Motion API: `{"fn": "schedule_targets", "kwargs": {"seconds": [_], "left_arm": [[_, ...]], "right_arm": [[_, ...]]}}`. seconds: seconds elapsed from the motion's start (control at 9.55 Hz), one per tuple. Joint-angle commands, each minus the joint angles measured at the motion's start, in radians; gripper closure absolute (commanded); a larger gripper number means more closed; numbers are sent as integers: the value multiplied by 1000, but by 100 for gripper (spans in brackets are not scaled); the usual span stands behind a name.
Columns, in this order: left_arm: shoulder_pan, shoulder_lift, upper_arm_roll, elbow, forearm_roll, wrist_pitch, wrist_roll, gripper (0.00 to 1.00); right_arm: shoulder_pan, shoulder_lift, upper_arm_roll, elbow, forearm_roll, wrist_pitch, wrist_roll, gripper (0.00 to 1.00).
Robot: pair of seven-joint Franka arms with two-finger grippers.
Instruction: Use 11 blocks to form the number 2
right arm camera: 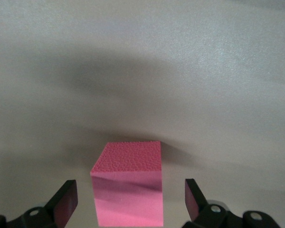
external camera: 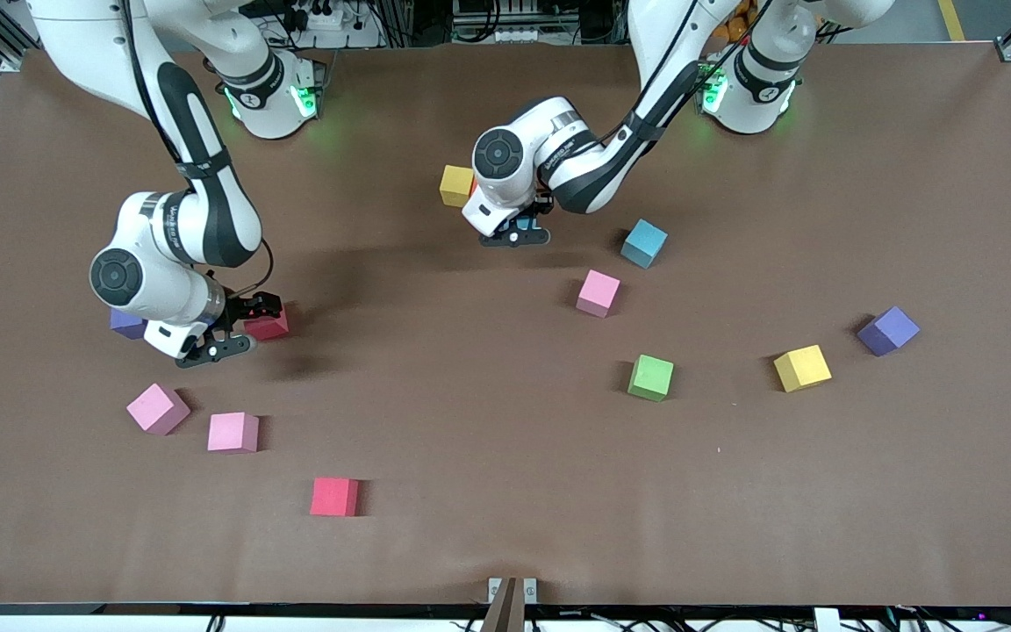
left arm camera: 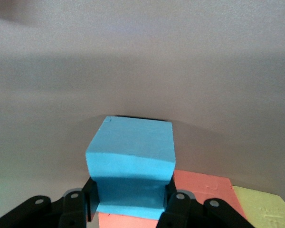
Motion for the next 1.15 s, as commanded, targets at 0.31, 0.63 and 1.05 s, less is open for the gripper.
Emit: {"fn": "schedule_targets", "kwargs": {"seconds": [0.31,0.63,1.05], "left_arm": [[-18,10,3,-1,17,22,0,100],[-18,13,3,-4,16,21,-17,52],[-18,9,2,-5,19,19,-12,0]], "right_arm": [[-5,26,11,-54,-12,89,-4,0],[-5,29,12,-57,-11,89,-3,31],[-3,29,14,-53,-11,78,-1,74]]}}
